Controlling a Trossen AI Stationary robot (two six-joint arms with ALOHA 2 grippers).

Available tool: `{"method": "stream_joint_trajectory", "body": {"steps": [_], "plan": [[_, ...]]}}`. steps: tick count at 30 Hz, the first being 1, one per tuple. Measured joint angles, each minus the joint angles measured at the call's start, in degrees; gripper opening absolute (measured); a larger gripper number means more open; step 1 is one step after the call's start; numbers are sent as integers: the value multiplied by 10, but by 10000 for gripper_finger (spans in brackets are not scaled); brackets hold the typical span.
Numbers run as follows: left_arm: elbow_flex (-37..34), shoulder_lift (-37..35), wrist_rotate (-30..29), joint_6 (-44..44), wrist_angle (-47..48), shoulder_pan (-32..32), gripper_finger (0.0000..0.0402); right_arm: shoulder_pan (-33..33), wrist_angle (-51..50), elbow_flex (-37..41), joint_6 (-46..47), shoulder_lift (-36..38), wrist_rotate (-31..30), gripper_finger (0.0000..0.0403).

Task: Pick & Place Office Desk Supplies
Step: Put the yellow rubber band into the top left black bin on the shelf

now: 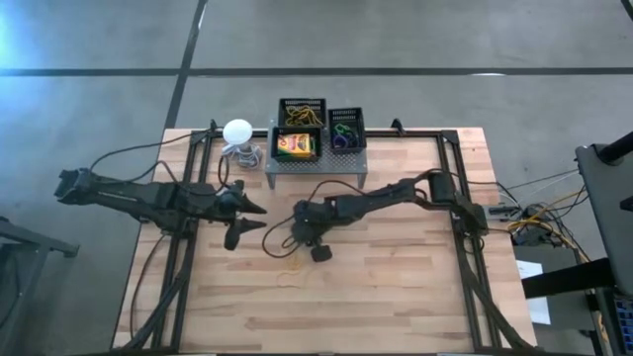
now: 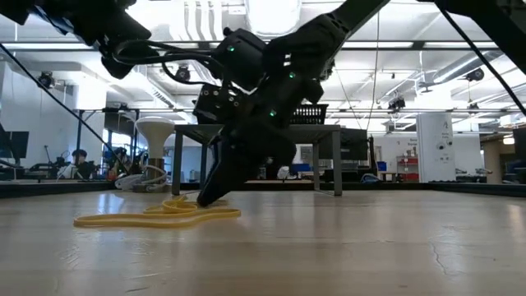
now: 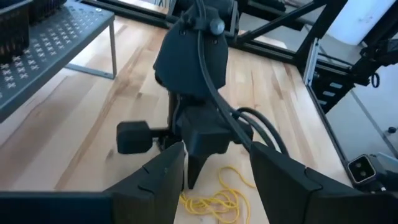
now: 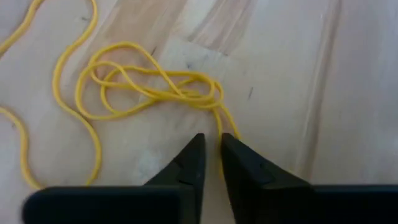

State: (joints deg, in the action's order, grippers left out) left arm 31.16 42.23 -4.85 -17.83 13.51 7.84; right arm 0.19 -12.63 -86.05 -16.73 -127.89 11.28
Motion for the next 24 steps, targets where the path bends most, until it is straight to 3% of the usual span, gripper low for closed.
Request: {"method": "stream_joint_trajectory", "body": {"steps": [3, 7, 12, 21, 24], "plan": [[-6, -1, -2, 0, -8, 0, 189, -1, -17, 8, 7, 12, -9, 17], [-7, -1, -6, -1, -7, 2, 189, 3, -5, 50, 52, 46, -41, 10], [-8, 3, -32, 8, -26, 13, 189, 20, 82, 148, 121, 123, -85, 8], [-73, 45, -62, 28, -221, 15, 189, 50, 154, 293, 210, 319, -255, 8], [-88, 72, -99, 26, -300, 5, 189, 60, 175, 336, 218, 378, -289, 8]]}}
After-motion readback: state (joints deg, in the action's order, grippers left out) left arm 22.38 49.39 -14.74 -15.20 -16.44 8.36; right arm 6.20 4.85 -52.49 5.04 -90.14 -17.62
